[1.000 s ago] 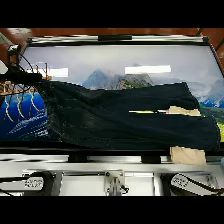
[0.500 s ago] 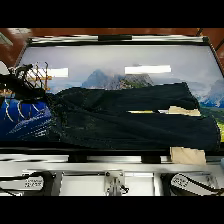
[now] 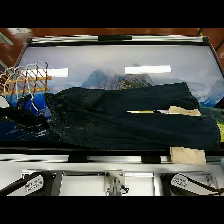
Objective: Fold the shirts.
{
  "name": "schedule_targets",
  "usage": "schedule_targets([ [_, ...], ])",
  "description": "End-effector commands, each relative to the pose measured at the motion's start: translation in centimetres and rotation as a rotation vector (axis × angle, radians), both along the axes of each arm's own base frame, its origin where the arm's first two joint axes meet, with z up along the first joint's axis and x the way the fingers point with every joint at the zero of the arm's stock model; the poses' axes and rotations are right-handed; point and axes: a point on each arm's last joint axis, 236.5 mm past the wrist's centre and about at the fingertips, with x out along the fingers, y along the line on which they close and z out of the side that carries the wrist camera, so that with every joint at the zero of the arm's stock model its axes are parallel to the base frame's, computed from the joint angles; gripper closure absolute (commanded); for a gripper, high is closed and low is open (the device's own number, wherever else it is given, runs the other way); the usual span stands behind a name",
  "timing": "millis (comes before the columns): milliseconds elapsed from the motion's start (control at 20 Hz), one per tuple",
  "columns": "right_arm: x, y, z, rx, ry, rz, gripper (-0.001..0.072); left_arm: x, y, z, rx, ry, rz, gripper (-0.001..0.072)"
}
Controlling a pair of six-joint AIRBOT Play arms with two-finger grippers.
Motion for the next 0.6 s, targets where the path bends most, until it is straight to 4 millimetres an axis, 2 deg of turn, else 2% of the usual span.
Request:
schedule_targets([
  [0,0.0,0.6,-0.5,0.026,0.001,0.013,0.0194,1.0,-0.4,-1.5,-0.021,-0.074,0.002,0.0067],
  [150,-0.3,0.8,-0.6,0.032,0.015,0.016,0.0194,1.7,-2.8,-2.9,-0.105,-0.074,-0.019,0.0067],
  [250,-0.7,1.1,-0.6,0.046,0.033,0.023,0.0194,1.0,-2.9,-4.3,-0.116,-0.029,-0.029,0.0069],
  [300,-1.2,1.3,-0.7,0.053,0.049,0.03,0.0194,1.0,-2.8,-4.6,-0.117,-0.025,-0.03,0.0121],
  [350,-1.7,1.3,-0.8,0.049,0.071,0.036,0.0194,1.2,-2.9,-4.6,-0.117,-0.032,-0.03,0.0275],
  [400,-2.4,0.8,-1.0,0.031,0.102,0.032,0.0193,1.3,-3.1,-4.4,-0.126,-0.043,-0.054,0.0485],
  [450,-3.2,0.2,-1.2,0.006,0.14,0.026,0.0193,1.3,-3.3,-4.0,-0.137,-0.051,-0.085,0.0577],
  [500,-4.3,-0.4,-1.5,-0.016,0.188,0.02,0.0192,1.2,-3.4,-3.6,-0.142,-0.055,-0.107,0.0624],
  [550,-5.4,-0.7,-1.8,-0.026,0.233,0.014,0.0077,1.4,-3.4,-3.0,-0.141,-0.065,-0.12,0.0624],
])
